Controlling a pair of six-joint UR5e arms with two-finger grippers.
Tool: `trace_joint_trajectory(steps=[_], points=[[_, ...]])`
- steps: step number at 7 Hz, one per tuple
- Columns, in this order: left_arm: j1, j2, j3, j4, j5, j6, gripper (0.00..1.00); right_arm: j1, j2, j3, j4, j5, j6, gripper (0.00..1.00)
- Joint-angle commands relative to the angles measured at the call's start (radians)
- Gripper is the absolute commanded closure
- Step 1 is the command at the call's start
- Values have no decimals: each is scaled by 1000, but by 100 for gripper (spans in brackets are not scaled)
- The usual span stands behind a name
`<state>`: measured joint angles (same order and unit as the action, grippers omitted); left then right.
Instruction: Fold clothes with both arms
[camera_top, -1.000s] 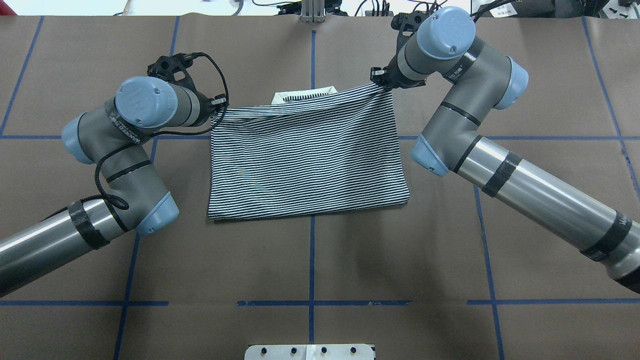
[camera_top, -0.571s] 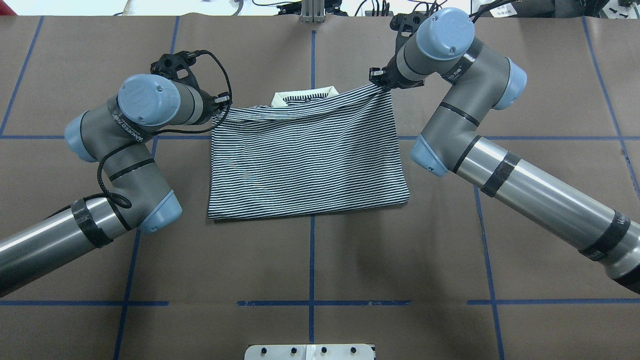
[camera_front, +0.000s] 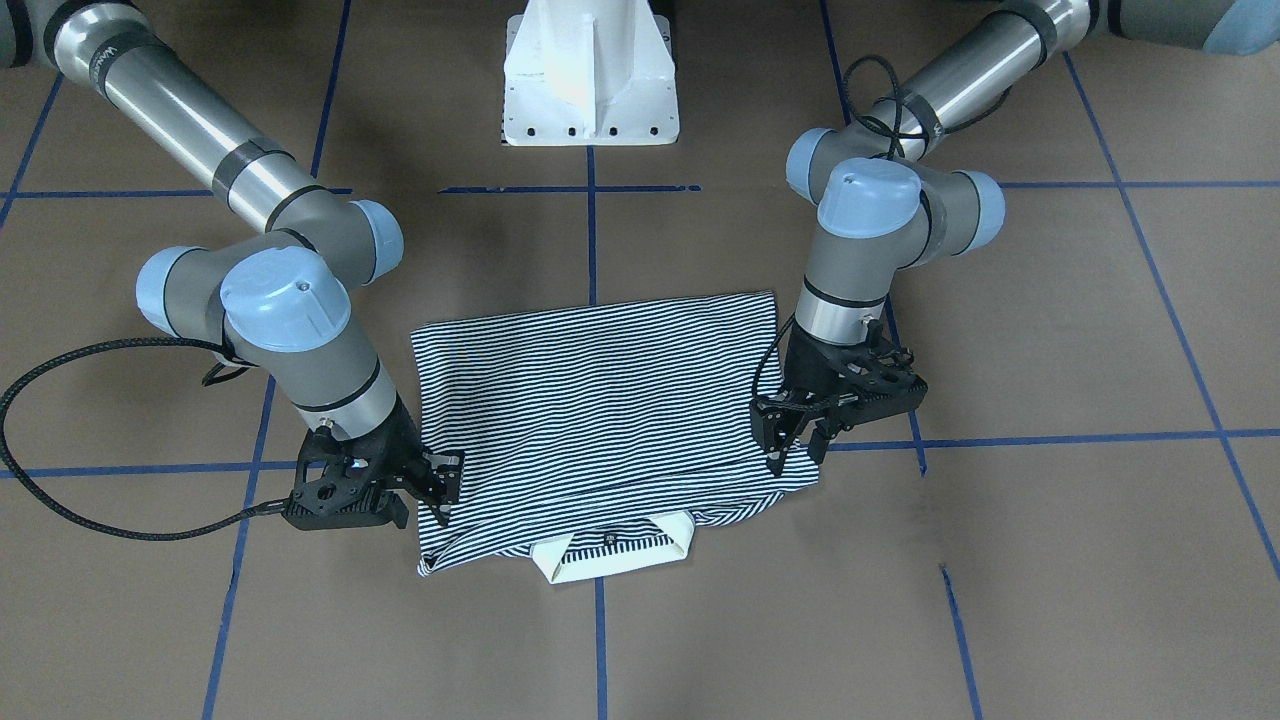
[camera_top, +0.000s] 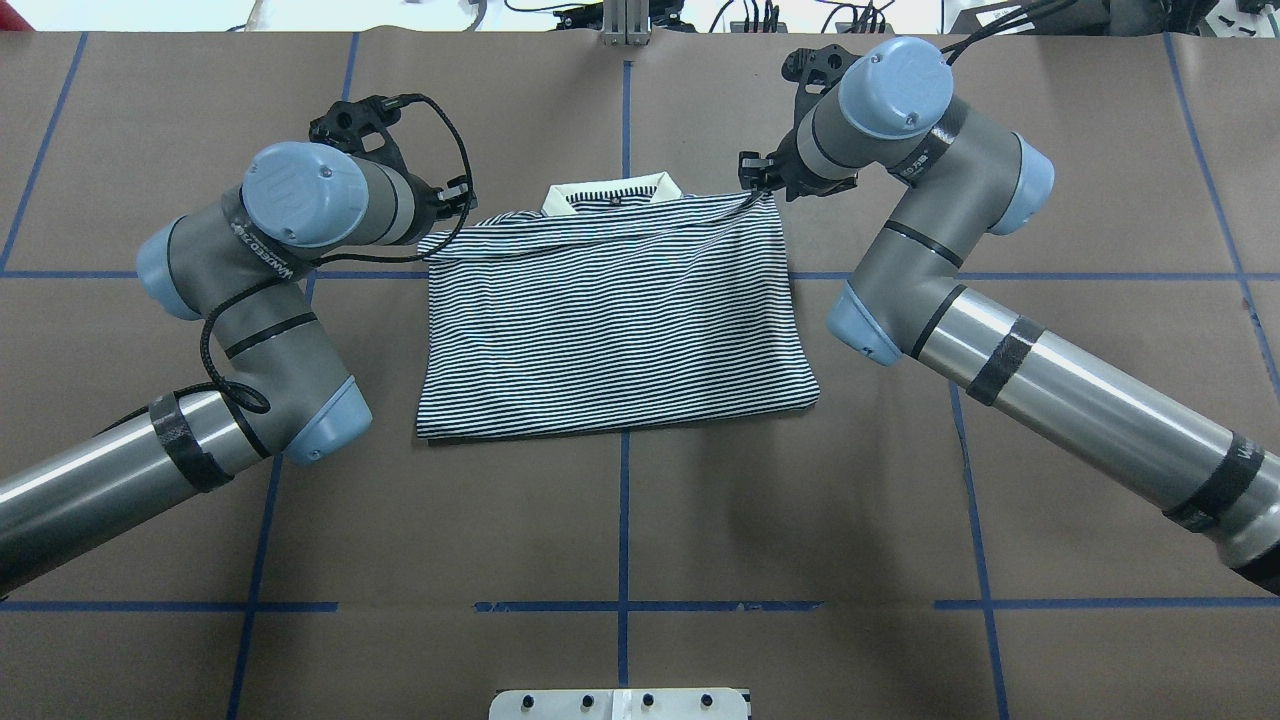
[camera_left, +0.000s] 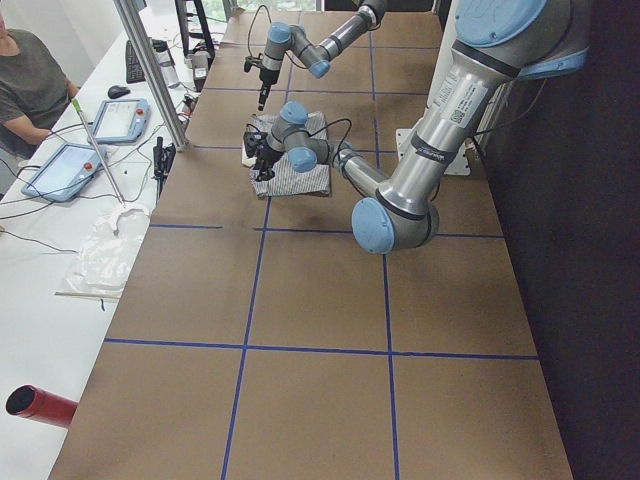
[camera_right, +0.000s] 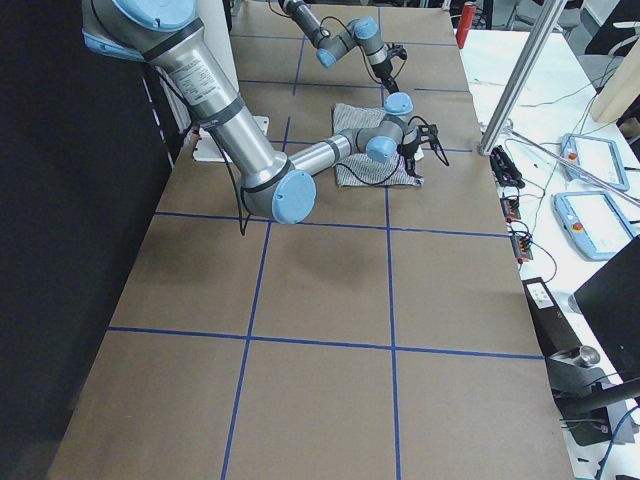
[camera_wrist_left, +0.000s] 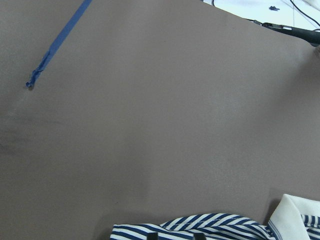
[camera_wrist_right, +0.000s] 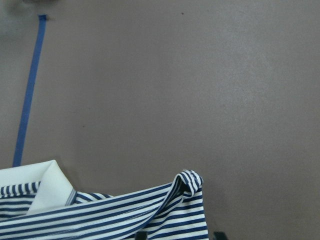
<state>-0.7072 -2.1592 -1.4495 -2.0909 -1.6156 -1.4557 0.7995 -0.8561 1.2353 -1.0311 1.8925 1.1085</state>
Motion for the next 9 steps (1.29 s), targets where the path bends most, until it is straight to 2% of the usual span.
trace_joint_trajectory(steps=[1,2,3,5,6,9], points=[[-1,-2,-18,11,-35,1,0,0,-33,39,-3,83,13,0],[-1,8,-56,12,-81,-5,0,-35,-131,155,-7,94,36,0],[-1,12,-92,17,-81,-12,0,-60,-203,252,-13,94,80,0],[0,12,-106,37,-81,-12,0,-109,-318,376,-15,91,126,0],[0,10,-107,38,-81,-14,0,-140,-358,413,-15,86,126,0],[0,10,-115,40,-81,-29,0,-192,-370,414,-32,85,126,0]])
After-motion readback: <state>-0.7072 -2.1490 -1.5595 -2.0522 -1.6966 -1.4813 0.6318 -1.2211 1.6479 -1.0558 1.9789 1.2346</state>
